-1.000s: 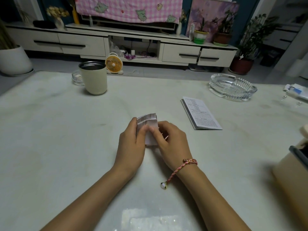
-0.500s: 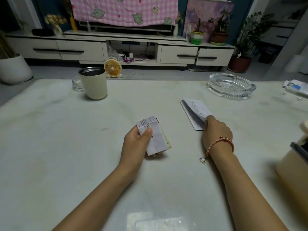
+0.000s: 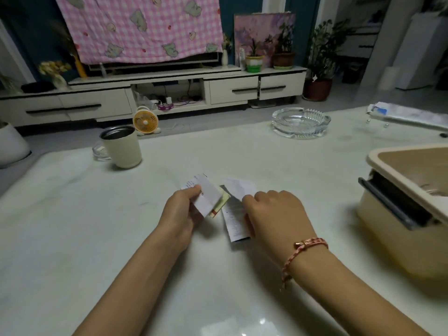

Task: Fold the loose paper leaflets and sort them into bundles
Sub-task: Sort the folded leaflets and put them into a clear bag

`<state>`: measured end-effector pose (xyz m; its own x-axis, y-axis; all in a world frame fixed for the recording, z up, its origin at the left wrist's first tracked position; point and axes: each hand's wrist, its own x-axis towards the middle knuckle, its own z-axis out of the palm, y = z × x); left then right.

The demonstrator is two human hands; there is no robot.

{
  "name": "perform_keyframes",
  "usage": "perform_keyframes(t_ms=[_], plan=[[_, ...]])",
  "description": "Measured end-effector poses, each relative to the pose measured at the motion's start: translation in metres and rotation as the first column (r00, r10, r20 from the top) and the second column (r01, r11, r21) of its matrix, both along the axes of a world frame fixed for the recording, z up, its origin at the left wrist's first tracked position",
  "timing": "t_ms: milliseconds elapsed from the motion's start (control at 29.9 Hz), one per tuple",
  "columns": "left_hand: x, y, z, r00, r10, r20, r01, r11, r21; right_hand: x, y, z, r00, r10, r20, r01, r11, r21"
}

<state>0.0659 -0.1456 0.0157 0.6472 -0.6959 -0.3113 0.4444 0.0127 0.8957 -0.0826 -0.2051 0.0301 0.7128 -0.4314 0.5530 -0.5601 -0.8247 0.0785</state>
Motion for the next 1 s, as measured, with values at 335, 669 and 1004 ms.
perform_keyframes(t_ms=[335, 669, 1004], plan=[[-0.049, 0.012, -0.012, 0.807, -0.364, 0.464, 0.024, 0.806, 0.591, -0.053, 0.030, -0.027, 0.995, 0.037, 0.092, -0.095, 0.600, 0.795], [-0.105, 0.019, -0.038, 0.479, -0.357, 0.802, -0.356, 0.757, 0.549, -0.032, 0.017, -0.014, 0.963, -0.250, -0.098, 0.161, 0.243, 0.957], [-0.098, 0.031, -0.028, 0.835, 0.048, 0.548, -0.091, 0.994, 0.052, -0.038, 0.029, -0.030, 0.844, -0.322, 0.430, -0.368, 0.237, 0.899]])
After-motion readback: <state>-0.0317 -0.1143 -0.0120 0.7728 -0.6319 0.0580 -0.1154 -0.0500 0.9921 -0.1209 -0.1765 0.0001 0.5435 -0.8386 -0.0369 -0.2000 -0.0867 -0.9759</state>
